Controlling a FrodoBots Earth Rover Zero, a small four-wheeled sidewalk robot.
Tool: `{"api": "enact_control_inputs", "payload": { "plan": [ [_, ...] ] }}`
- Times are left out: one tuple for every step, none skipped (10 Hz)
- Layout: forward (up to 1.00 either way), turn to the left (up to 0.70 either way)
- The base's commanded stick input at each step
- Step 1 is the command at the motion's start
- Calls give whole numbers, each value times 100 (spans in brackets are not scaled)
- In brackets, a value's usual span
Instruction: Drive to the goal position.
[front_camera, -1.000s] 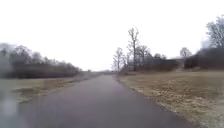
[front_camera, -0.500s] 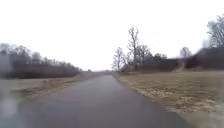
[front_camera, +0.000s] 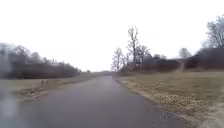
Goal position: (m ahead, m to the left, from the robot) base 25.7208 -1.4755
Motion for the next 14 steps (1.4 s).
{"api": "enact_control_inputs", "payload": {
  "plan": [
    [70,0],
    [70,0],
    [70,0],
    [70,0],
    [70,0],
    [70,0],
    [70,0],
    [70,0],
    [70,0],
    [70,0],
    [70,0],
    [70,0],
    [70,0],
    [70,0]
  ]
}}
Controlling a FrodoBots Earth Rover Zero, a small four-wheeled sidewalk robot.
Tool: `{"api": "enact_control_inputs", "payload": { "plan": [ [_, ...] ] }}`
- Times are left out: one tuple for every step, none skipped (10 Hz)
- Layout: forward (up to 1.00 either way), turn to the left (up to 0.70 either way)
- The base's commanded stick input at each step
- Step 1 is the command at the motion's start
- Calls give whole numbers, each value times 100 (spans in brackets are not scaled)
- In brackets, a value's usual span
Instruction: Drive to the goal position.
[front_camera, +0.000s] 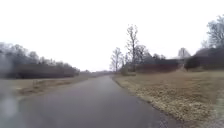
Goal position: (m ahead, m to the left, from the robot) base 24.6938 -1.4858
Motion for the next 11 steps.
{"api": "enact_control_inputs", "payload": {
  "plan": [
    [70,0],
    [70,0],
    [70,0],
    [70,0],
    [70,0],
    [70,0],
    [70,0],
    [70,0],
    [70,0],
    [70,0],
    [70,0]
  ]
}}
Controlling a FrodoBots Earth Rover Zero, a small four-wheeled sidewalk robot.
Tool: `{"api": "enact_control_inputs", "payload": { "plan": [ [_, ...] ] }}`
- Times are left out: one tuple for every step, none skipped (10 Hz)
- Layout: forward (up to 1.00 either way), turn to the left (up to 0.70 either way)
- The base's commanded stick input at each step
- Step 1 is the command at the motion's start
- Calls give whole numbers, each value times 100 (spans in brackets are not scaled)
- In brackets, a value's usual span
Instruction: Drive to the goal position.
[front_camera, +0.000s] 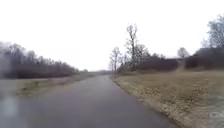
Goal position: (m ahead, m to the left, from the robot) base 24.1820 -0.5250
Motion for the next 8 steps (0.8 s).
{"api": "enact_control_inputs", "payload": {
  "plan": [
    [70,0],
    [70,0],
    [70,0],
    [70,0],
    [70,0],
    [70,0],
    [70,0],
    [70,7]
  ]
}}
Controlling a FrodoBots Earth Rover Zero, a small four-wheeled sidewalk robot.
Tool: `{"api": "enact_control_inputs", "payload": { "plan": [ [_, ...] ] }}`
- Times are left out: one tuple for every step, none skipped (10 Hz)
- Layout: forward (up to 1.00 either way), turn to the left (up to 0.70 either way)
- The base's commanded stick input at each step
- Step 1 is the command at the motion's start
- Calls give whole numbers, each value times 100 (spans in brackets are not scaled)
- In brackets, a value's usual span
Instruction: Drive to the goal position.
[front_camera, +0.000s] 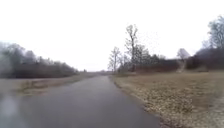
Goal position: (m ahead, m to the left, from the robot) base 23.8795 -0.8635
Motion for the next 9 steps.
{"api": "enact_control_inputs", "payload": {
  "plan": [
    [70,35],
    [70,35],
    [70,5],
    [70,0],
    [70,0],
    [70,0],
    [70,0],
    [70,0],
    [70,0]
  ]
}}
